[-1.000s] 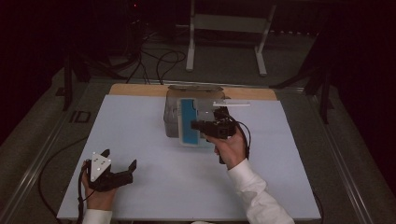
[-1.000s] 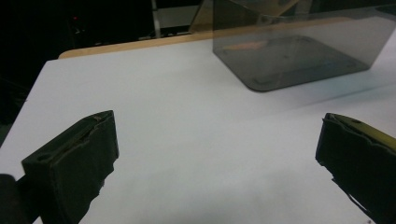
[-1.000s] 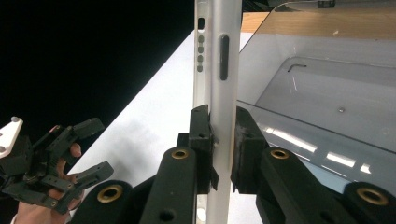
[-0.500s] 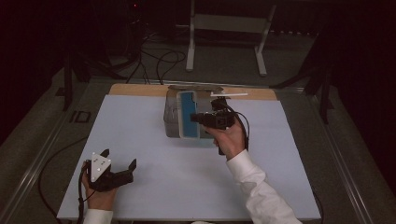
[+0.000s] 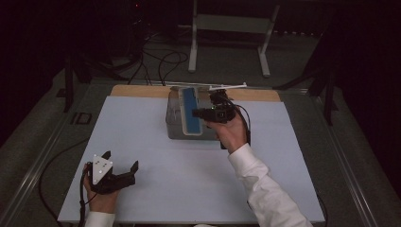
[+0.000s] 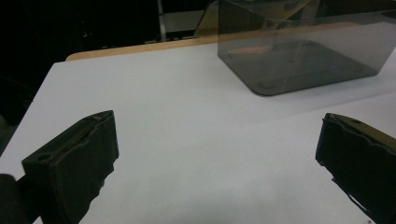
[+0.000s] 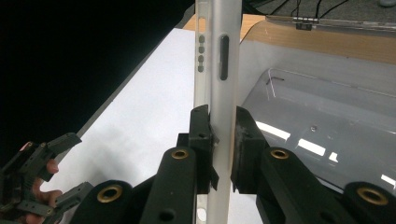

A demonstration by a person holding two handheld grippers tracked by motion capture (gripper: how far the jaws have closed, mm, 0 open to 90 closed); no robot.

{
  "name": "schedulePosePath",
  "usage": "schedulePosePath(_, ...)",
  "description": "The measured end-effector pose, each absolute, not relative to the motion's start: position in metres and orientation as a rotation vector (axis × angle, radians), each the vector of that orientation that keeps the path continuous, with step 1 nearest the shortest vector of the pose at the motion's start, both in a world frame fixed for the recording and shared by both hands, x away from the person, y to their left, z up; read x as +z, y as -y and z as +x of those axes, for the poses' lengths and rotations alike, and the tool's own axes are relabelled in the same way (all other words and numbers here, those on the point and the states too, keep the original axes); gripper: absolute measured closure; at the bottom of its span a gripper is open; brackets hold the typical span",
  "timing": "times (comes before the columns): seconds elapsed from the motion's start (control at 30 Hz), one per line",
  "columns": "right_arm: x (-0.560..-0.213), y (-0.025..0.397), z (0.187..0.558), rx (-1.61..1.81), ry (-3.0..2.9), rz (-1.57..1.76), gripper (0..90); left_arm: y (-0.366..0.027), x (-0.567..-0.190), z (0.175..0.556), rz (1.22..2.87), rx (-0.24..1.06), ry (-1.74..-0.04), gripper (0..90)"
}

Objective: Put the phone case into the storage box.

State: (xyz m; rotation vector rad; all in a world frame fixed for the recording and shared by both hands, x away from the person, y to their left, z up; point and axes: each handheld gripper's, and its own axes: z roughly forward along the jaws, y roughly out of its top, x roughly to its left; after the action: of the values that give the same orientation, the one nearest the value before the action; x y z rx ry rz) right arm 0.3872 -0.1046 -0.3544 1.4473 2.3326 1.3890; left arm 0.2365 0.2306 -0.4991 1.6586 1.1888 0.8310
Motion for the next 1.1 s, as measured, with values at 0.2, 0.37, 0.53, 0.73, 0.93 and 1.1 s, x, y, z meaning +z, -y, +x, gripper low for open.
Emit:
schedulePosePath(0.2,-0.351,0.099,0.395,1.348,-2.347,1.454,81.4,-0.231,-0.499,0.236,1.654,0.835,-1.191,0.2)
schedulePosePath(0.37,-0.347,0.097,0.404,1.318,-2.344,1.467,81.4,-0.231,-0.499,0.236,1.655,0.834,-1.191,0.2)
schedulePosePath(0.53,-0.344,0.097,0.409,1.296,-2.336,1.475,81.4,-0.231,-0.499,0.236,1.652,0.832,-1.191,0.2)
schedulePosePath(0.73,-0.343,0.097,0.418,1.266,-2.329,1.511,81.4,-0.23,-0.499,0.236,1.656,0.832,-1.19,0.2)
schedulePosePath(0.93,-0.34,0.096,0.424,1.235,-2.318,1.523,81.4,-0.23,-0.499,0.237,1.66,0.831,-1.189,0.2)
schedulePosePath(1.1,-0.338,0.096,0.428,1.221,-2.314,1.53,81.4,-0.23,-0.5,0.237,1.659,0.829,-1.19,0.2)
